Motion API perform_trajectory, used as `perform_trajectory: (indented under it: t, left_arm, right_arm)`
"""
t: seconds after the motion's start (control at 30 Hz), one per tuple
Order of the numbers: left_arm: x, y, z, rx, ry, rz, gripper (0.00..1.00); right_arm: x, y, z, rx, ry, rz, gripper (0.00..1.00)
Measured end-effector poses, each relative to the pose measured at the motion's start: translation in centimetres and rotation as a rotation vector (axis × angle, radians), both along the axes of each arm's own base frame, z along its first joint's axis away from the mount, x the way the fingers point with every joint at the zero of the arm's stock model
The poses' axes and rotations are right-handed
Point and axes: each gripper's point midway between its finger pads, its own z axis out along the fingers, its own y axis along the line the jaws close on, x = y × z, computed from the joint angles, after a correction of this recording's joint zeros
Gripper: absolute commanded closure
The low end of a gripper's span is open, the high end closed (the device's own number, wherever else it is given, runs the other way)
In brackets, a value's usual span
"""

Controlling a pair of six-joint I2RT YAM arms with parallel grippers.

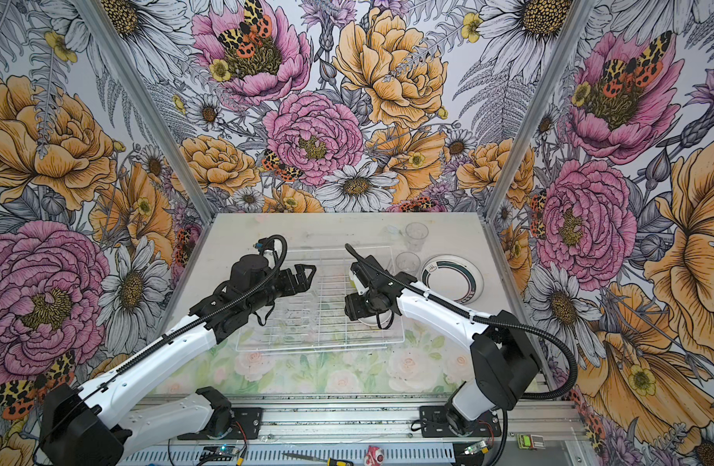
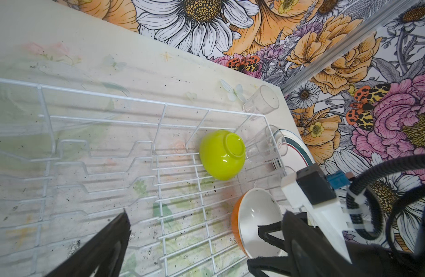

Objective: Unload the mixed dishes from the dish rack
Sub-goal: 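Close the right gripper on the orange bowl rim while the left releases and draws back, then carry the orange bowl out of the rack toward the table with the right gripper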

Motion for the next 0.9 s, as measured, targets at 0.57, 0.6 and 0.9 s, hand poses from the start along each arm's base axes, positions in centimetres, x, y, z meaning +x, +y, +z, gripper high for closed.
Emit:
perform_trajectory:
  t: [0.57, 0.6, 0.9]
  left_arm:
    - [0.0, 0.0, -1.1, 0.043, -0.068, -0.034, 0.01]
    - [0.0, 0.1, -1.3, 0.044, -0.067, -0.035, 0.01]
    - [-0.1, 0.1, -1.6, 0.039, -0.076, -0.035, 0.01]
  right_arm:
    - [0.8, -0.8, -2.8, -0.137, 0.009, -0.072, 0.72]
    - [0.9, -0.8, -2.9, -0.142, 0.009, -0.075, 0.72]
    - [1.4, -1.0, -3.4, -0.188, -0.003, -0.105, 0.69]
